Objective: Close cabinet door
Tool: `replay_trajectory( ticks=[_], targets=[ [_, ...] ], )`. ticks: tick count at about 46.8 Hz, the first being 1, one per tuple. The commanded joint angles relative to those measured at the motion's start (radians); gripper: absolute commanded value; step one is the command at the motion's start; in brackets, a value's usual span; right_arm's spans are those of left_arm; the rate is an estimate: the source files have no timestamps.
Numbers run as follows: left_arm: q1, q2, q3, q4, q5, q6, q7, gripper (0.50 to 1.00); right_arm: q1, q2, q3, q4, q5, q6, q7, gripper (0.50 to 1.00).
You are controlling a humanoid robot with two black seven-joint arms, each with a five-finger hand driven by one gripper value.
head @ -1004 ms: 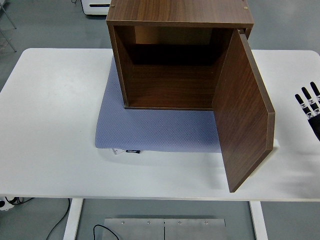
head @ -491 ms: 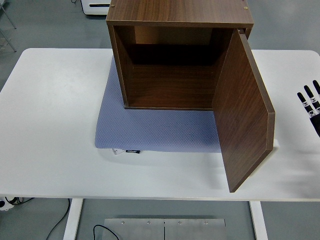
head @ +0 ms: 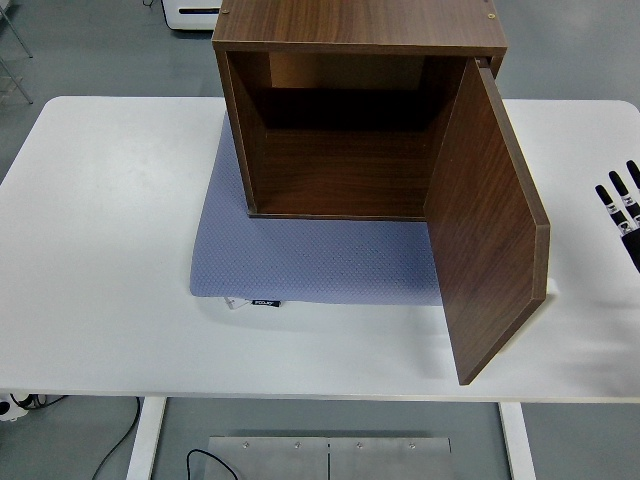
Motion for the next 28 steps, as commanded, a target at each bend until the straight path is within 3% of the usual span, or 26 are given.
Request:
replay_trajectory(
  ticks=[1, 28],
  targets=[
    [0.0, 0.0, 0.0, 0.0, 0.0, 0.0, 0.0, 1.0, -0.001, -0.009, 0.002, 0.003, 0.0, 0.0, 0.0, 1.0],
    [0.0, 0.0, 0.0, 0.0, 0.0, 0.0, 0.0, 1.0, -0.001, -0.015, 0.014, 0.006, 0.0, 0.0, 0.0, 1.0]
  ],
)
